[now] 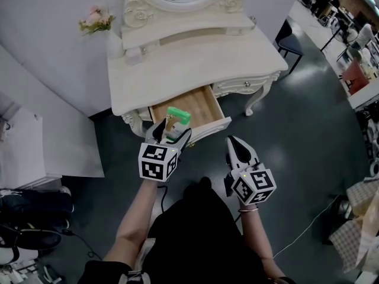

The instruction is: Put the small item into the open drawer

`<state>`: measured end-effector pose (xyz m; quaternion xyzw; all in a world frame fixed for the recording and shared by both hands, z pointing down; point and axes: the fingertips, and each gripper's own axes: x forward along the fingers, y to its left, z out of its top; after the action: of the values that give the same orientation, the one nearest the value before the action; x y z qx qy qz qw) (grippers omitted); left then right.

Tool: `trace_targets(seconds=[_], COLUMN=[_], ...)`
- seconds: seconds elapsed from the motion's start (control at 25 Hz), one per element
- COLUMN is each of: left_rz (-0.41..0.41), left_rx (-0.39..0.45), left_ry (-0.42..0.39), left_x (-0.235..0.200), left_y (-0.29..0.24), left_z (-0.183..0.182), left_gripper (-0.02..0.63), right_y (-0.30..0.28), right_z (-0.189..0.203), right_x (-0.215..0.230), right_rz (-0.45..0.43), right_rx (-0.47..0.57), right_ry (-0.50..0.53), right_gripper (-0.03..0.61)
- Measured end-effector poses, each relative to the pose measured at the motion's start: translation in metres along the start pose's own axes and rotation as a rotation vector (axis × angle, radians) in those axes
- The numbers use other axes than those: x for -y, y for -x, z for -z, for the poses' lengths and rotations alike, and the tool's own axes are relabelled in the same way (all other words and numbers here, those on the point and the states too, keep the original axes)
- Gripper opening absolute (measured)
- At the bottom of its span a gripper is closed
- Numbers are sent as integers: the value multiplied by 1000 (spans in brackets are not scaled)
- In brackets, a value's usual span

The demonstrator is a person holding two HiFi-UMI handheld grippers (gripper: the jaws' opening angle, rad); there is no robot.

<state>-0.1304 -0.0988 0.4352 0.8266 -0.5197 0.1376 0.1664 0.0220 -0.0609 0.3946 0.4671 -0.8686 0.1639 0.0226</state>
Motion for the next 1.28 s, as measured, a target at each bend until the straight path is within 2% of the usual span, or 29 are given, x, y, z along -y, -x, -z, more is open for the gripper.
trace_targets(seconds=[0.32, 0.8, 1.28], left_rz=[-15, 1, 30], left_rx=[-26, -93, -217], left_ry=[-21, -40, -47], left_x=[-24, -35, -33], left_y=[-33, -102, -161], left_z=[-10, -16, 10], left_gripper=[350, 350, 350], right_y=[-38, -84, -103], right_z=[-16, -24, -15], right_x=[17, 58, 105], right_rz=[-14, -23, 4], right_rx=[9, -37, -70], right_ry=[9, 2, -49], right_gripper=[5, 5, 5])
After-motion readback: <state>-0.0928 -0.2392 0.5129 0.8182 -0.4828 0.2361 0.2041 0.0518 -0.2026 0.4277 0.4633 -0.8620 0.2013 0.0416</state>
